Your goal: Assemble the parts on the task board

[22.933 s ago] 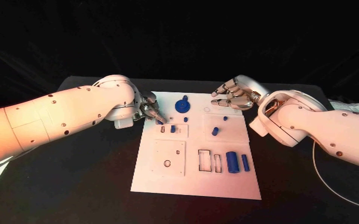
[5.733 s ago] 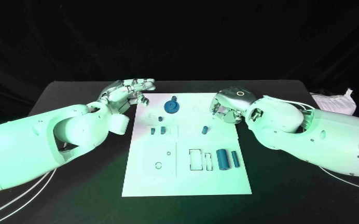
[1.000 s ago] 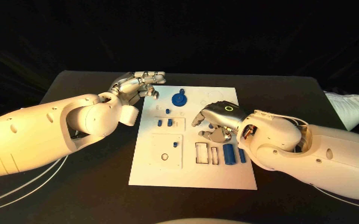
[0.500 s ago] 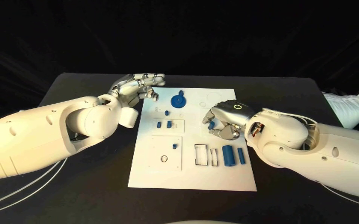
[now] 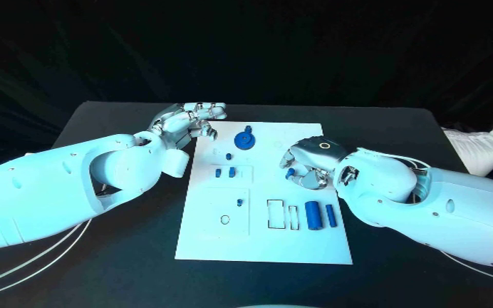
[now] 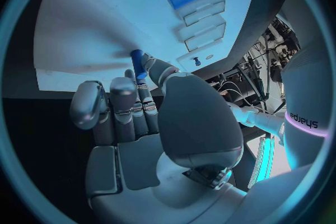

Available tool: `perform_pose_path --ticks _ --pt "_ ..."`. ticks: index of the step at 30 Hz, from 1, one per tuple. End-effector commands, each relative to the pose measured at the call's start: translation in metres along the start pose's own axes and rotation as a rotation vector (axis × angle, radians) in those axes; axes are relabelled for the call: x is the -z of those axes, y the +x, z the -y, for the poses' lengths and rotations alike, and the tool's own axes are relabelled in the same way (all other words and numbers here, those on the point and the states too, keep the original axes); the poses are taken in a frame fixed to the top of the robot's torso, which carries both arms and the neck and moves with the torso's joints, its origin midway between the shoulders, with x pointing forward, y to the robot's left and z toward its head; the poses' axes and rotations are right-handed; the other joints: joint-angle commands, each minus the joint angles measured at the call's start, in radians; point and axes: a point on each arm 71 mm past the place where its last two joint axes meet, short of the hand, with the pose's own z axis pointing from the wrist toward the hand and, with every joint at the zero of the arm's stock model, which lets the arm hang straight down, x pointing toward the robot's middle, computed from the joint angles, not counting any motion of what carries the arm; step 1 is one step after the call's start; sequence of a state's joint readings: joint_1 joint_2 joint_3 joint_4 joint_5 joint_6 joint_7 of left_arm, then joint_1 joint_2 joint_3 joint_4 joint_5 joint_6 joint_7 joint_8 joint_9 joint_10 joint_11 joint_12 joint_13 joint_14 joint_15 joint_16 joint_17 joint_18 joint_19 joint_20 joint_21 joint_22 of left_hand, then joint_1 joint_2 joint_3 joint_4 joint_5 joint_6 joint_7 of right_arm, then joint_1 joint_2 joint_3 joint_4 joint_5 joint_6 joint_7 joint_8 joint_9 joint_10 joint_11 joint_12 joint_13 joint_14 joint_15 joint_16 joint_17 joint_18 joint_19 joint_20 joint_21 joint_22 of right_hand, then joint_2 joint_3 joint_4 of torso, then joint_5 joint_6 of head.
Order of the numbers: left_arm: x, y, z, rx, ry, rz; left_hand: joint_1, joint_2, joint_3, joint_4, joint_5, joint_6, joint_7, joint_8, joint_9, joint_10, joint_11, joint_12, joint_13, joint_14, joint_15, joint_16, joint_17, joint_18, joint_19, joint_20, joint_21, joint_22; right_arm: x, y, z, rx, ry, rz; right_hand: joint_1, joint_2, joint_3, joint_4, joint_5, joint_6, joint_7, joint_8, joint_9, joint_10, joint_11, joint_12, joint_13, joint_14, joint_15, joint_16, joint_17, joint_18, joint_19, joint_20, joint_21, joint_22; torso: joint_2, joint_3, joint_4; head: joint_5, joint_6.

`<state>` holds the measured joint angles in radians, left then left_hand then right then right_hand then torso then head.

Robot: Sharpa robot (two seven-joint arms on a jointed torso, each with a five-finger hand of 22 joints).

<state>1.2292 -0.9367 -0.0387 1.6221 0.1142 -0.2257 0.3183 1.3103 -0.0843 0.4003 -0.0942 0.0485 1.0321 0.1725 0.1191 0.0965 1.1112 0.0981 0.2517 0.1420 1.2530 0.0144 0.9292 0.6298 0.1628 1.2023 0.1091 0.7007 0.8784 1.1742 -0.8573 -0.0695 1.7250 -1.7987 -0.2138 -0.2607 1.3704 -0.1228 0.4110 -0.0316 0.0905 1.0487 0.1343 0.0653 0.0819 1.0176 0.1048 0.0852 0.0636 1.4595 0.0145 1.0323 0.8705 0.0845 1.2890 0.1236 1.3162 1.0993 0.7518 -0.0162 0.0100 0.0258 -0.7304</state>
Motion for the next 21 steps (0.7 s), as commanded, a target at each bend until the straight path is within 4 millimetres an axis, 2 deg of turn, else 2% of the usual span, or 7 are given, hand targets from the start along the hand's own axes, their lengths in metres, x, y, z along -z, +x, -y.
perform_pose_path --ticks 1,16,21 --pt "-0.0001 0.0028 0.0003 0.004 0.005 -0.025 0.003 0.007 -0.005 -0.002 -0.001 -0.006 0.001 0.004 -0.001 -0.009 0.000 0.006 0.001 -0.008 -0.001 0.001 0.001 0.010 -0.002 0.004 -0.002 0.001 -0.0006 0.0007 -0.0003 0.025 0.001 -0.012 0.006 0.007 -0.002 0.002 -0.003 0.013 0.001 0.005 0.001 0.013 -0.003 0.011 0.002 -0.001 -0.002 -0.002 -0.001 0.017 -0.002 -0.004 -0.002 0.001 0.000 0.0003 -0.0010 -0.001 -0.001" --pt "-0.0004 0.0019 0.0001 0.004 0.001 -0.025 0.003 0.007 -0.006 -0.002 -0.001 -0.006 0.001 0.005 -0.001 -0.009 0.000 0.008 0.002 -0.008 -0.001 0.001 0.000 0.010 -0.002 0.004 -0.003 0.001 0.0006 0.0018 -0.0011 0.020 -0.006 -0.031 0.012 0.024 0.017 0.011 0.001 0.070 -0.001 0.017 0.009 0.115 -0.025 0.053 0.005 0.012 -0.019 0.033 0.032 0.007 0.030 -0.019 0.023 0.045 -0.001 0.0006 -0.0005 -0.002 -0.002" --pt "-0.0006 0.0018 -0.0002 0.005 0.000 -0.026 0.003 0.008 -0.007 -0.002 -0.001 -0.006 0.001 0.005 -0.001 -0.010 0.000 0.009 0.002 -0.008 -0.001 0.002 0.000 0.010 -0.002 0.004 -0.003 0.000 0.0011 0.0020 -0.0005 0.021 -0.004 -0.034 0.013 0.025 0.019 0.012 0.001 0.074 -0.001 0.017 0.009 0.127 -0.028 0.055 0.005 0.014 -0.021 0.037 0.036 0.006 0.033 -0.021 0.027 0.051 -0.001 0.0006 -0.0004 -0.002 -0.002"
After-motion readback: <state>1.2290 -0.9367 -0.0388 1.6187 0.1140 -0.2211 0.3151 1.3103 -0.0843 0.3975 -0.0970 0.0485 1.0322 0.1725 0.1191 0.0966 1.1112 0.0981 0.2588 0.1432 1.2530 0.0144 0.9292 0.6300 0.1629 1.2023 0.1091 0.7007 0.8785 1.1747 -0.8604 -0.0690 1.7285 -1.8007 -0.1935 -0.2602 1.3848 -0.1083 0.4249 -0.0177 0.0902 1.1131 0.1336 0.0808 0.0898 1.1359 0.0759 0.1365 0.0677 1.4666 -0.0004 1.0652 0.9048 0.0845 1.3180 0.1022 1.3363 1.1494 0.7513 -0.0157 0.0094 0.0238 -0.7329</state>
